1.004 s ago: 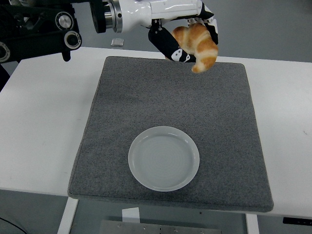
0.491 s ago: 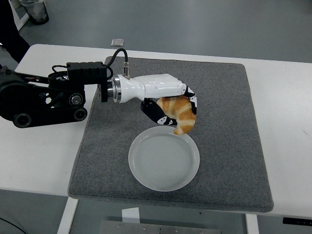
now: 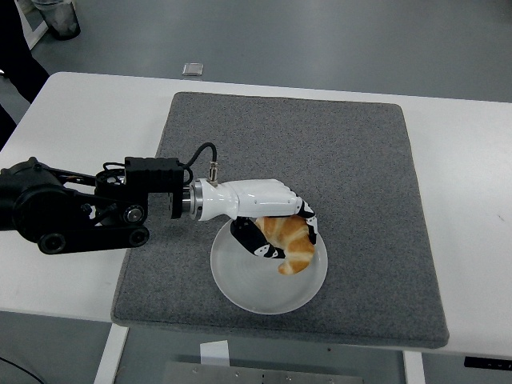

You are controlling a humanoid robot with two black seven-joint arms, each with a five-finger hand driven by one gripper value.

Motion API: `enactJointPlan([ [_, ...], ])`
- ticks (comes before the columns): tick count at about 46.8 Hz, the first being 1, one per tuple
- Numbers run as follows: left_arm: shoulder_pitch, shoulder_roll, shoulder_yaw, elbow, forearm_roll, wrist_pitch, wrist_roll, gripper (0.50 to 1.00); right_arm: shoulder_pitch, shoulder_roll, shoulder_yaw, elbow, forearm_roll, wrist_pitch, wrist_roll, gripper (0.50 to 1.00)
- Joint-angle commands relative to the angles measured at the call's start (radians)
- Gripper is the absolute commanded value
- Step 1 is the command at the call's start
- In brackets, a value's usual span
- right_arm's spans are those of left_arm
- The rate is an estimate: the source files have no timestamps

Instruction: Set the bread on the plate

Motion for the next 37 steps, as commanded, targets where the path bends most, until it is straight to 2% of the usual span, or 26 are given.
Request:
enactJointPlan([
  [1,0.013,0.000,0.001,0.002,0.000,0.001,-0.001,0.500,0.000,0.000,0.000,0.000,0.000,0.000,0.000,0.952],
  [17,0.093,0.002,-0.007,0.025,0.002,0.005,-0.004,0.500,0.000,0.000,0.000,0.000,0.000,0.001,0.000,0.952],
  [37,0.114,0.008,-0.012,0.053,-0.009,0.031,-0.004,0.500,0.000,0.000,0.001,0.000,0.000,0.001,0.000,0.952],
])
